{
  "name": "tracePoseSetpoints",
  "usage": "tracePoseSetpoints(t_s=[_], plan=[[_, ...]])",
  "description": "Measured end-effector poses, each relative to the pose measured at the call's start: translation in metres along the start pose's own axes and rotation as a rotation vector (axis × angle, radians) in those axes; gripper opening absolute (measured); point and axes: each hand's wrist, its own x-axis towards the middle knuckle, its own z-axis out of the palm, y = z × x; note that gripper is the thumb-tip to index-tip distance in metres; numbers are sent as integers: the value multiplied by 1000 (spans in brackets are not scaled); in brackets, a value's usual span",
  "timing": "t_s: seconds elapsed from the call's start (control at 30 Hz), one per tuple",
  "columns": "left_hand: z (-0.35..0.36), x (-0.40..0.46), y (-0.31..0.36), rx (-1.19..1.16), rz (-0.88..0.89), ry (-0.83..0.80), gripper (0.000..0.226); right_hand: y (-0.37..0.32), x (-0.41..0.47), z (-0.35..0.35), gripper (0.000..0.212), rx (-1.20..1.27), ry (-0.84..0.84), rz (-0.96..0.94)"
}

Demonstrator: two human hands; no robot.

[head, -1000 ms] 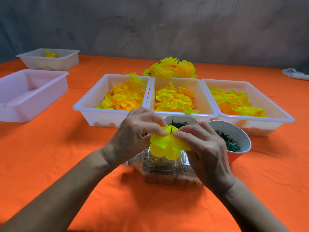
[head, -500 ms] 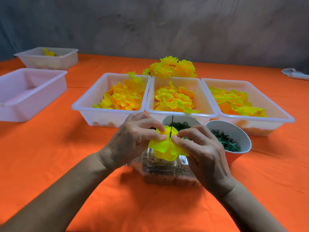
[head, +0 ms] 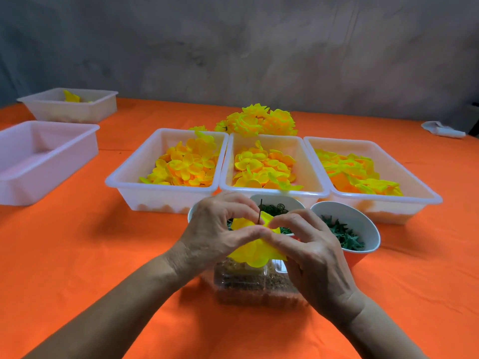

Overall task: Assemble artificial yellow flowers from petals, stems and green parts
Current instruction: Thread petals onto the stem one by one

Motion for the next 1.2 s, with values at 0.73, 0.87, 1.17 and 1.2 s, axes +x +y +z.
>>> tracePoseSetpoints(t_s=[0.73, 0.87, 1.17, 1.2], plan=[[1, 4, -8, -194, -118, -76, 12, 194, 44, -12, 37, -209, -101, 989], [1, 6, -9, -227, -124, -82, 15, 217, 51, 2, 42, -250, -341, 1126], [0, 9, -10, -223, -125, -117, 14, 226, 41, 16, 21, -150, -108, 1201], [0, 9, -10, -225, -123, -119, 14, 225, 40, 13, 16, -155, -90, 1196]])
